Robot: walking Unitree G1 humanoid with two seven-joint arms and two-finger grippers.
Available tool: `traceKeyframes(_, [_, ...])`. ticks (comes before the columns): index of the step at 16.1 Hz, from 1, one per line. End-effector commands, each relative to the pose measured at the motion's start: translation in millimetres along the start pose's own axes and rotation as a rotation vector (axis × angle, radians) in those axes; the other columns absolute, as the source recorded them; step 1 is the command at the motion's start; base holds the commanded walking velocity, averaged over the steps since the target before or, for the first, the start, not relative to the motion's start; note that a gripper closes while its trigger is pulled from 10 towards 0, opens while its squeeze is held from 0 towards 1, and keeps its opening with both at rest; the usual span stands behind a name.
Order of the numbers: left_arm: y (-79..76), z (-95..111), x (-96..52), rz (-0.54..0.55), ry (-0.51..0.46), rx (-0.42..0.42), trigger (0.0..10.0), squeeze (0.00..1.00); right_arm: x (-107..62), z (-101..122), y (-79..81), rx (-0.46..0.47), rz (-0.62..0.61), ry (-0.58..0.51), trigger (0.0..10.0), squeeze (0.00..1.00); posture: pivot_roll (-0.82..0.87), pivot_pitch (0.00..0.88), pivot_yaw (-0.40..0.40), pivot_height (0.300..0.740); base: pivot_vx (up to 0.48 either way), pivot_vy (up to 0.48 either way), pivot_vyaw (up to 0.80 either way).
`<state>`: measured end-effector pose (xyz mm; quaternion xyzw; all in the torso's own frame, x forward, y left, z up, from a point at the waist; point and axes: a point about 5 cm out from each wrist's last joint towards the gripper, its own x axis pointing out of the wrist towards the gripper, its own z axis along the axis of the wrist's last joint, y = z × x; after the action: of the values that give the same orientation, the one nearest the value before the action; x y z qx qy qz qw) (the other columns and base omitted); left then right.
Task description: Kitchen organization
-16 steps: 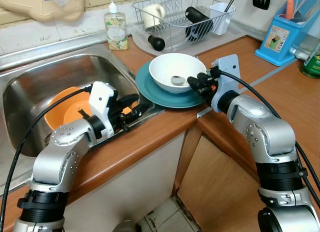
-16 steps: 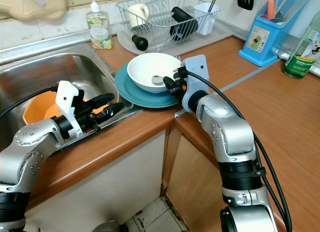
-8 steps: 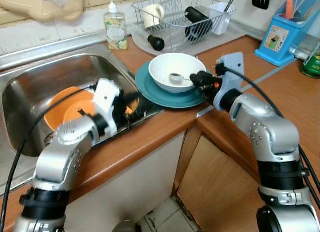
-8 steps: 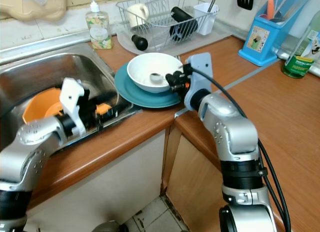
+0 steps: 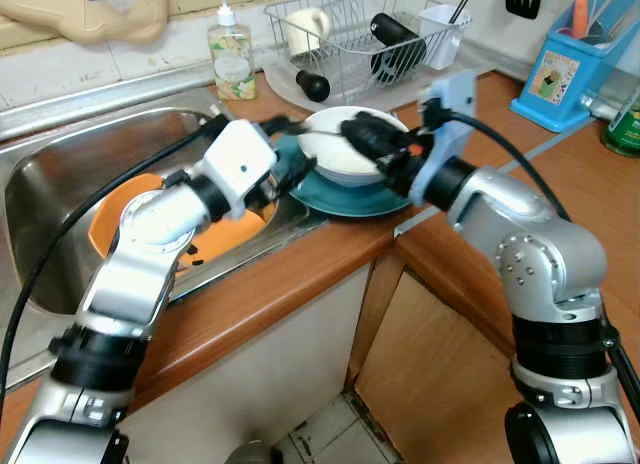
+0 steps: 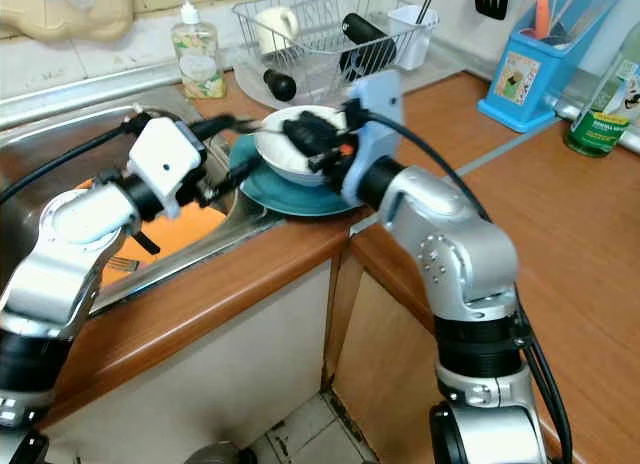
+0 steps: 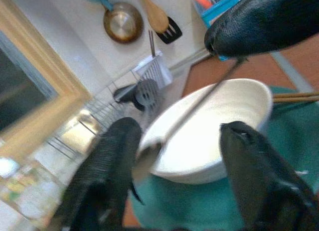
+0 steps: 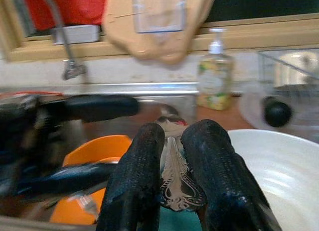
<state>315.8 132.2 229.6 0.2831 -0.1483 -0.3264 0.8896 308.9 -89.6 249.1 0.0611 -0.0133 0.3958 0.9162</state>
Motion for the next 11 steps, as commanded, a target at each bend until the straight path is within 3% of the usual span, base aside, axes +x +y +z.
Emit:
traceKeyframes(1, [1.4,0,5.3,-0.001,0.011,0.075,0.0,0.00,1.6,1,11.4,-0.003,0.064,0.000,0.0,0.00,0.00,0.000,0.042,0.740,0.000,0.000,0.00])
traceKeyframes(6, [1.3,-12,10.1,-0.025,0.057,0.181,0.0,0.00,2.8,2,19.3,0.003,0.116,0.006,0.0,0.00,0.00,0.000,0.046,0.740,0.000,0.000,0.00])
traceKeyframes(11, [9.7,-16,9.3,0.008,0.080,0.217,0.0,0.00,2.8,1,20.4,0.005,0.122,0.011,0.0,0.00,0.00,0.000,0.046,0.740,0.000,0.000,0.00])
